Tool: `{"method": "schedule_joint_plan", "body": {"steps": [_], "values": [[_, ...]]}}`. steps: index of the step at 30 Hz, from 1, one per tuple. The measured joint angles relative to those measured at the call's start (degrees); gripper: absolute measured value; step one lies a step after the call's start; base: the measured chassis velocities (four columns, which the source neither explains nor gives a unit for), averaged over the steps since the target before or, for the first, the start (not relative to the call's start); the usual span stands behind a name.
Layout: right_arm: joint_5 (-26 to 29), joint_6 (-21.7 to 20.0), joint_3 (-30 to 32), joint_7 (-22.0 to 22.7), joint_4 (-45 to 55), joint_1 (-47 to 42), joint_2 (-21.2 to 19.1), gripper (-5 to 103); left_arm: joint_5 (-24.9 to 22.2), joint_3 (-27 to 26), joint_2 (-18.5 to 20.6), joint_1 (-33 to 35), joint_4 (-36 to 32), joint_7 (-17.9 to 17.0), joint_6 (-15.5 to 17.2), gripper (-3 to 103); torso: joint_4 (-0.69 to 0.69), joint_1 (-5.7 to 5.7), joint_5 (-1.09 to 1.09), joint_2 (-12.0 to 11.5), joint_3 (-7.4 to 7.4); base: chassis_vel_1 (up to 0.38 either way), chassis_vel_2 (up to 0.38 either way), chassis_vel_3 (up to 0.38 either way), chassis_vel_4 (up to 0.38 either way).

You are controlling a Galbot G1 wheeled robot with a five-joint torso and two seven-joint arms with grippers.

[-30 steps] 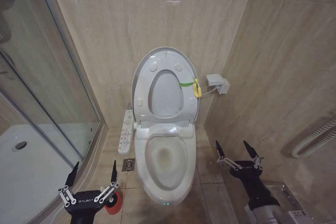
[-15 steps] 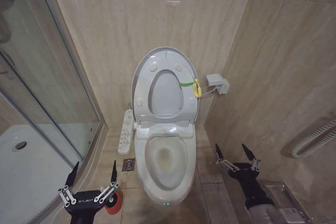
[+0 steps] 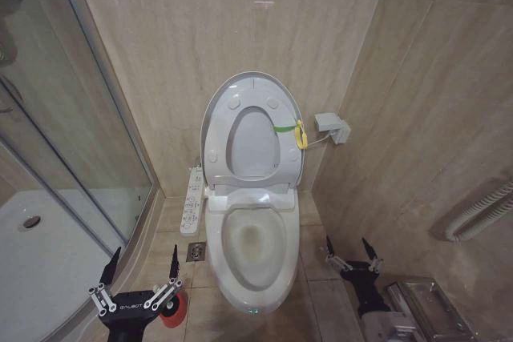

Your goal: Open the toilet lid, clean the toilet bowl with a toilet brush, close the toilet lid, and flush.

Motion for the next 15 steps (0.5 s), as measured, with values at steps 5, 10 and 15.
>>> {"method": "schedule_joint_plan", "body": {"steps": [5, 10, 15], "values": [[-1.0, 1.9, -0.1, 0.2, -5.5, 2.3, 0.3, 100, 0.0, 0.0, 0.0, 0.0, 0.0, 0.0, 0.0, 100, 0.00, 0.00, 0.00, 0.0, 0.00, 0.000, 0.000, 0.000, 0.000], [-2.6, 4.8, -0.2, 0.6, -13.6, 5.8, 0.8, 100, 0.0, 0.0, 0.0, 0.0, 0.0, 0.0, 0.0, 100, 0.00, 0.00, 0.00, 0.0, 0.00, 0.000, 0.000, 0.000, 0.000], [-2.6, 3.9, -0.2, 0.7, -14.7, 7.4, 0.6, 100, 0.0, 0.0, 0.0, 0.0, 0.0, 0.0, 0.0, 100, -0.03, 0.00, 0.01, 0.0, 0.00, 0.000, 0.000, 0.000, 0.000]]}}
